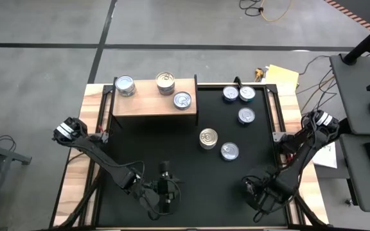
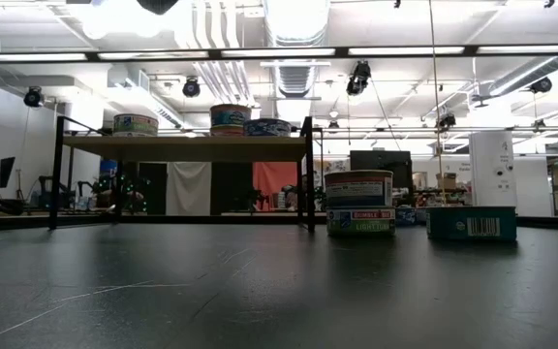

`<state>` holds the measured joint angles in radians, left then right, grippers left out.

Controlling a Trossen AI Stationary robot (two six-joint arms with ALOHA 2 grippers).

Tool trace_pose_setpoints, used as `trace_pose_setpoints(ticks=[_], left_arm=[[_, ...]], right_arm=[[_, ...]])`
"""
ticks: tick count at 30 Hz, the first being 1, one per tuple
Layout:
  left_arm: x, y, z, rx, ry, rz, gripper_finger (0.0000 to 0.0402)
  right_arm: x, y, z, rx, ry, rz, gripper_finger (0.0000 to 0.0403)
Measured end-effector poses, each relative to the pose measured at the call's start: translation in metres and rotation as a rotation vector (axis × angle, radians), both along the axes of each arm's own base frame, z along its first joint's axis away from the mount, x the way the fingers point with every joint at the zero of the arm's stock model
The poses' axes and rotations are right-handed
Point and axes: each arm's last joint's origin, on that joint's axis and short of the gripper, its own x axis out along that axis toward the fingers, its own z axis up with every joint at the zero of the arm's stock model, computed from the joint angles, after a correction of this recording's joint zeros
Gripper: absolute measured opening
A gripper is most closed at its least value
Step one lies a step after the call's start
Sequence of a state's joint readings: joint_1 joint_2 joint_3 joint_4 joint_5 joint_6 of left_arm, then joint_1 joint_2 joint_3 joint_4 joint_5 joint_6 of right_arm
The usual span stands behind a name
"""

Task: Stack canned seafood by type on shelf
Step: Put the red tuna can on the shelf

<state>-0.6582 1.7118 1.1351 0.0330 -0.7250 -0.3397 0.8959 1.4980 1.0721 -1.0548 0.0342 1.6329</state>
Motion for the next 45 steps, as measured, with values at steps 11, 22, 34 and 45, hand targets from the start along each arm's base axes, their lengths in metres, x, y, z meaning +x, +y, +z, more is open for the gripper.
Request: trace_pose_setpoints(ticks=[11, 22, 34, 45], left_arm=[[0.012, -0.009, -0.013, -0.047, -0.066, 0.001, 0.0081], [0.016, -0.011, -0.009, -0.045, -0.118, -0.014, 0.0081], [0.023, -0.011, -0.024, -0.013, -0.173, 0.147, 0.0081], [0.025, -0.009, -0.027, -0.038, -0.209, 0.235, 0.0081]], right_arm=[[0.01, 0.002, -0.007, -0.114, -0.162, 0.084, 0.0012], [0.031, -0.01, -0.009, -0.212, -0.309, 0.149, 0.0012], [0.024, 0.001, 0.012, -0.182, -0.369, 0.254, 0.0012], [-0.01, 0.02, -0.01, -0.184, -0.284, 0.136, 0.0012]])
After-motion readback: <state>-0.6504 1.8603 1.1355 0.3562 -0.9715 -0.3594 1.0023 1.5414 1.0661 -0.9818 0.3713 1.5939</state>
